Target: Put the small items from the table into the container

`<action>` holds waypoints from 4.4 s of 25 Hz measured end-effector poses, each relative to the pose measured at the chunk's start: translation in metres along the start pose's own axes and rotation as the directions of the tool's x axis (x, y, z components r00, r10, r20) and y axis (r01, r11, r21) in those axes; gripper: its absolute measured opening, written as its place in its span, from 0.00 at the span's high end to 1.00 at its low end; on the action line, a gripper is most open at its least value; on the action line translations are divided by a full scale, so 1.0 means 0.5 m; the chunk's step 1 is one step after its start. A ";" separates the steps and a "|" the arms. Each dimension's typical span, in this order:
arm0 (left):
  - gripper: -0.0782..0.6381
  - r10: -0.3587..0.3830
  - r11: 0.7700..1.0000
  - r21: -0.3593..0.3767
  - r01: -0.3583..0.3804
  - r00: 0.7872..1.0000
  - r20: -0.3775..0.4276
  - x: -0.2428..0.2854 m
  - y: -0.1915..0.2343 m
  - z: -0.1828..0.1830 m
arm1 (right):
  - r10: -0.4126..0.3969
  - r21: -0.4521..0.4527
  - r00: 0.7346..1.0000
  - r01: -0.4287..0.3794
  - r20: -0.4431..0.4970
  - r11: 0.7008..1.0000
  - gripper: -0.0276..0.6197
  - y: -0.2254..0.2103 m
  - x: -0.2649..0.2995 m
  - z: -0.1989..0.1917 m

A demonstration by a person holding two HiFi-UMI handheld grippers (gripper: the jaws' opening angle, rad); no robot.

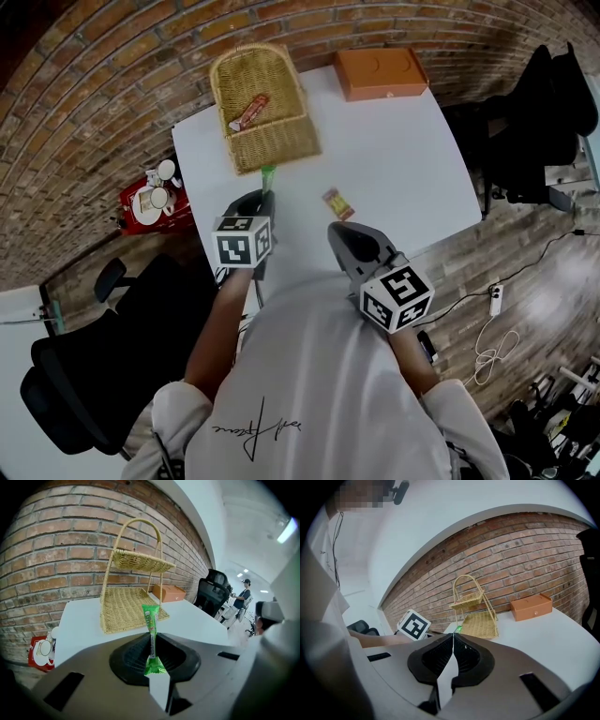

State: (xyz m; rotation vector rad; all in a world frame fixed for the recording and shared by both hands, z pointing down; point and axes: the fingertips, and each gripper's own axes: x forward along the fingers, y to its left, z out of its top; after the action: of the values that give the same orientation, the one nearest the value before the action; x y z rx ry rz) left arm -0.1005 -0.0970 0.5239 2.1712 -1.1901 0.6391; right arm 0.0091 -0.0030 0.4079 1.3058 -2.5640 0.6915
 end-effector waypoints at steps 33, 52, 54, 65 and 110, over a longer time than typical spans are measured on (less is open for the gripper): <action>0.84 0.042 0.998 0.038 -0.042 0.999 -0.012 0.092 0.088 0.098 | -0.024 0.069 0.999 0.027 -0.035 0.997 0.92 -0.037 0.018 -0.013; 0.83 0.087 0.995 0.049 -0.084 0.993 -0.079 0.161 0.126 0.094 | -0.027 0.163 0.998 0.035 -0.054 0.986 0.92 -0.065 0.021 -0.034; 0.83 0.092 0.995 0.050 -0.088 0.992 -0.083 0.165 0.129 0.094 | -0.025 0.163 0.998 0.034 -0.056 0.986 0.92 -0.066 0.022 -0.034; 0.83 0.080 0.996 0.042 -0.076 0.992 -0.102 0.172 0.138 0.086 | -0.025 0.173 0.998 0.033 -0.049 0.984 0.92 -0.067 0.022 -0.035; 0.87 0.074 0.997 -0.017 -0.074 0.997 0.036 0.007 0.078 0.052 | 0.014 0.012 1.000 -0.014 0.017 1.000 0.92 -0.011 0.008 0.001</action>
State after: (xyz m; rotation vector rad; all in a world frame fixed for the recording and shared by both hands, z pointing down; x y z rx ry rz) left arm -0.1287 -0.1337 0.5174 2.1427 -1.2954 0.6214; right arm 0.0112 -0.0090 0.4106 1.3043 -2.5887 0.7025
